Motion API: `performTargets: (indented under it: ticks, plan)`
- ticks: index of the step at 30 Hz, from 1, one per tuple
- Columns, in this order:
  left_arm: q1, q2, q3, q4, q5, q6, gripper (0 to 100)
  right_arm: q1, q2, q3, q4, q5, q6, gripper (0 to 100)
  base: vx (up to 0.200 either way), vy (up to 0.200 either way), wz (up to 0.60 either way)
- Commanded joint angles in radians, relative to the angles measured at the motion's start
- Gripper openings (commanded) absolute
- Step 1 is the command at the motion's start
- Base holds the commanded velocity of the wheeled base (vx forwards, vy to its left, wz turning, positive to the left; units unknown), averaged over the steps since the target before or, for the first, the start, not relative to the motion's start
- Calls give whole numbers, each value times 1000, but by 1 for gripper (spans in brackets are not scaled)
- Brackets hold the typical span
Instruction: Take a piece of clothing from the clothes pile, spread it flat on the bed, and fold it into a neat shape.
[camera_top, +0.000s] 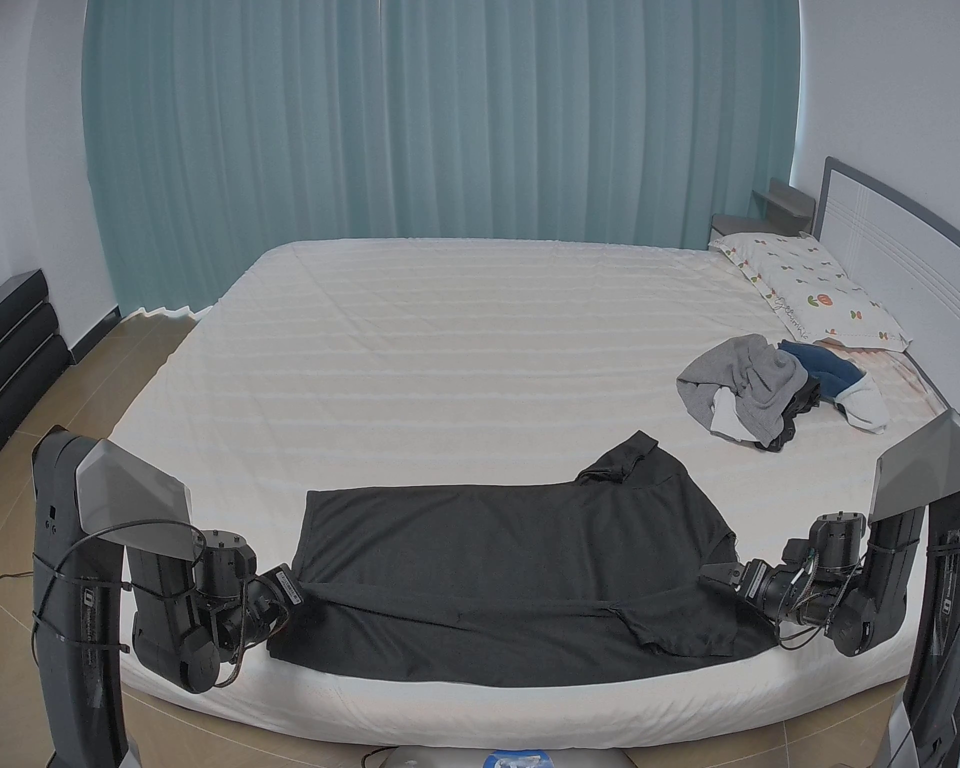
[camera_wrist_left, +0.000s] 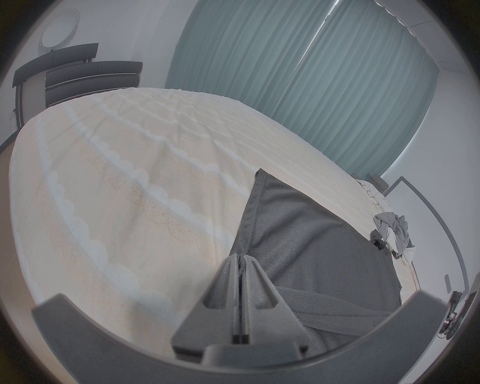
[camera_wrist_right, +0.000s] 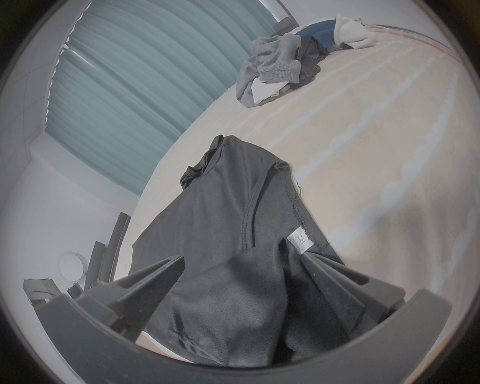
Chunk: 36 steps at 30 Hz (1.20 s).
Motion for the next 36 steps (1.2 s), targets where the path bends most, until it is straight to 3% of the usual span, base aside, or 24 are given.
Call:
performTargets:
  ticks: [1,23,36]
  plan:
    - [0,0,0,0,0,0,0,-1,19,6,-18,1,-12,0,0,0,0]
    - [16,-87,59,24,2,29,0,-33,-16,29,-122,-5,1,0,0,0,0]
    - [7,-15,13,14,6,17,0,-78,-16,-6,-121,-5,37,0,0,0,0]
